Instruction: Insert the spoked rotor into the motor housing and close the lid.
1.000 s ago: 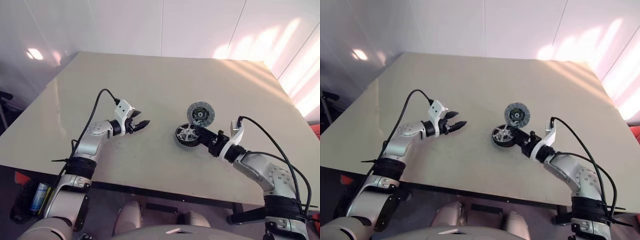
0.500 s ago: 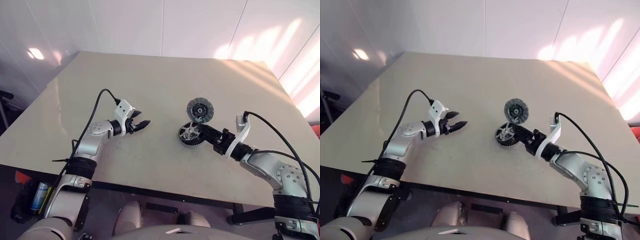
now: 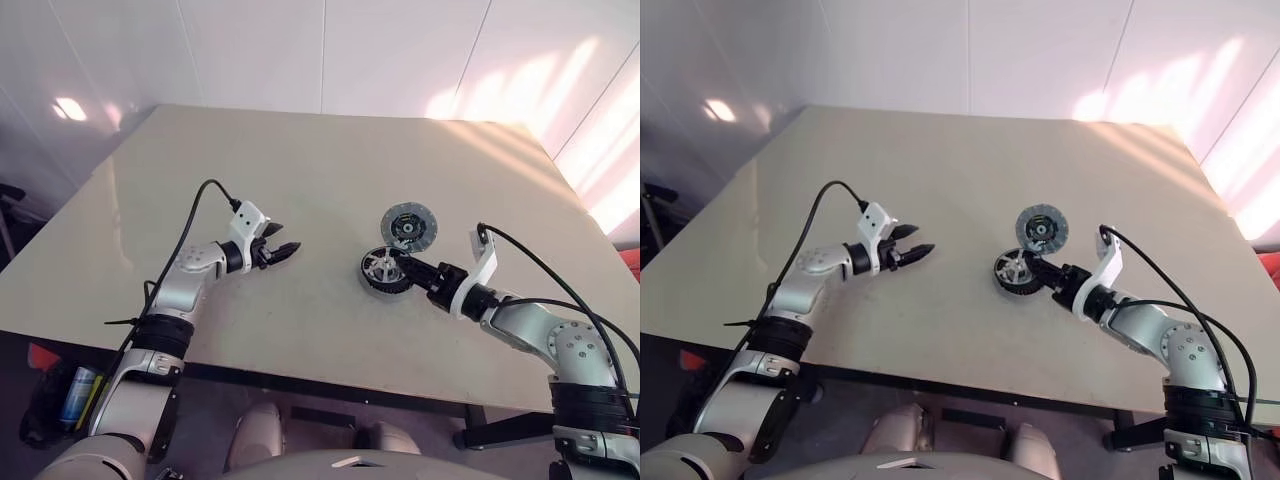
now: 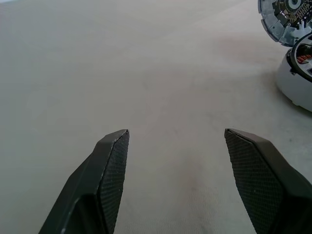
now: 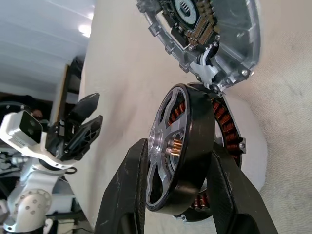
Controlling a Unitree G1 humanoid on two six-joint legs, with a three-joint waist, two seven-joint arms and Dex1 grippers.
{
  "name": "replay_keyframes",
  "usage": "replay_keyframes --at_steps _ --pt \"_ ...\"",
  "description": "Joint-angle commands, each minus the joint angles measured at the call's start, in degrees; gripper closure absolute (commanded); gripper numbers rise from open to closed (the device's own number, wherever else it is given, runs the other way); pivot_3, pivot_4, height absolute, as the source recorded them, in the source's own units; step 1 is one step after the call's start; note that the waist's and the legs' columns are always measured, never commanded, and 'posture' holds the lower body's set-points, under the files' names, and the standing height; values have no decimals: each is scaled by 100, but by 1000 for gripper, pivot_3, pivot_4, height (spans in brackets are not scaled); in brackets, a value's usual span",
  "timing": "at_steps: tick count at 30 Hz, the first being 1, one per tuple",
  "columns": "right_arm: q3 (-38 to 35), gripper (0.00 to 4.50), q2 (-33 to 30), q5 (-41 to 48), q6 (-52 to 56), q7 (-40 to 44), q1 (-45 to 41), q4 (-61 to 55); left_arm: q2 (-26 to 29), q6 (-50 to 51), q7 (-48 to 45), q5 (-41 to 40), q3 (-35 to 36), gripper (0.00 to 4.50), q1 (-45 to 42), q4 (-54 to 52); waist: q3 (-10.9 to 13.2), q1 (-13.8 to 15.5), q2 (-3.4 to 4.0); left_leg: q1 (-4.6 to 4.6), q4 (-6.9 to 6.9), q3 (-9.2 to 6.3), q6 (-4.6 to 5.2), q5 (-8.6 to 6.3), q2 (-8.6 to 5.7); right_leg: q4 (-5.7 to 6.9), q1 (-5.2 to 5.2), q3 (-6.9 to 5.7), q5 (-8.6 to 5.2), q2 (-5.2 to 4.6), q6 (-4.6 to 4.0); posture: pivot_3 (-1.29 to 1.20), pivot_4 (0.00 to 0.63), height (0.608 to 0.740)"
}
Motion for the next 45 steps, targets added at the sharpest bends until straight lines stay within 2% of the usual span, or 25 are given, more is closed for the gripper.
replay_keyframes --at_steps 1,5,16,25,32,35,38,41,42,45 --pt "72 2501 -271 -599 81 148 -108 -211 -5 -163 -10 -7 35 1163 -190 79 0 1 0 4 0 0 0 0 0 0 4 0 0 0 0 0 0 740" --pt "143 2501 -443 -1156 89 382 -154 -309 -29 -267 -26 14 38 1163 -285 303 0 14 -1 19 0 -1 0 0 1 -4 25 0 -1 0 1 0 0 740" --pt "-221 2501 -224 -1302 57 613 -321 -442 1 -375 -75 -6 36 1163 -61 173 0 8 0 20 -1 -1 4 -3 1 -8 27 -1 0 0 -1 0 0 740" --pt "-185 2501 -228 -1602 -32 919 -475 -1103 -40 -497 -71 22 42 1163 -154 433 0 6 0 21 -2 -1 4 -3 2 -7 26 -1 -1 1 -1 0 0 740" --pt "215 2501 -460 -2932 -843 1656 -439 -1498 -75 -601 -55 38 40 1163 -218 614 0 5 0 19 -3 -1 4 -2 2 -7 24 -1 -1 0 -1 0 0 740" --pt "842 2501 -794 -4076 -1387 2037 -351 -1505 -103 -614 -34 39 46 1163 -255 663 1 5 0 19 -4 -1 4 -2 2 -8 24 -1 -1 1 0 0 0 740" --pt "1189 3131 -882 -4741 -1661 2232 -342 -1305 -131 -609 -10 34 53 1163 -284 679 1 1 -1 19 -4 -1 4 -2 3 -9 25 -1 -1 1 0 0 0 740" --pt "1458 4216 -955 -5230 -1814 2489 -282 -1213 -144 -576 12 21 62 1163 -253 598 1 0 -1 19 -4 -1 6 -4 2 -9 25 -1 -1 1 0 0 0 740" --pt "1477 4417 -945 -5300 -1842 2570 -279 -1205 -144 -557 20 13 67 1163 -235 554 1 -1 -1 19 -4 -1 7 -4 2 -9 24 -1 -1 1 -1 0 0 740" --pt "1475 4463 -905 -5475 -1860 2780 -351 -1194 -139 -490 44 -9 64 1163 -145 380 1 -4 -1 19 -4 -1 9 -5 2 -9 23 0 -1 1 -1 0 0 740"
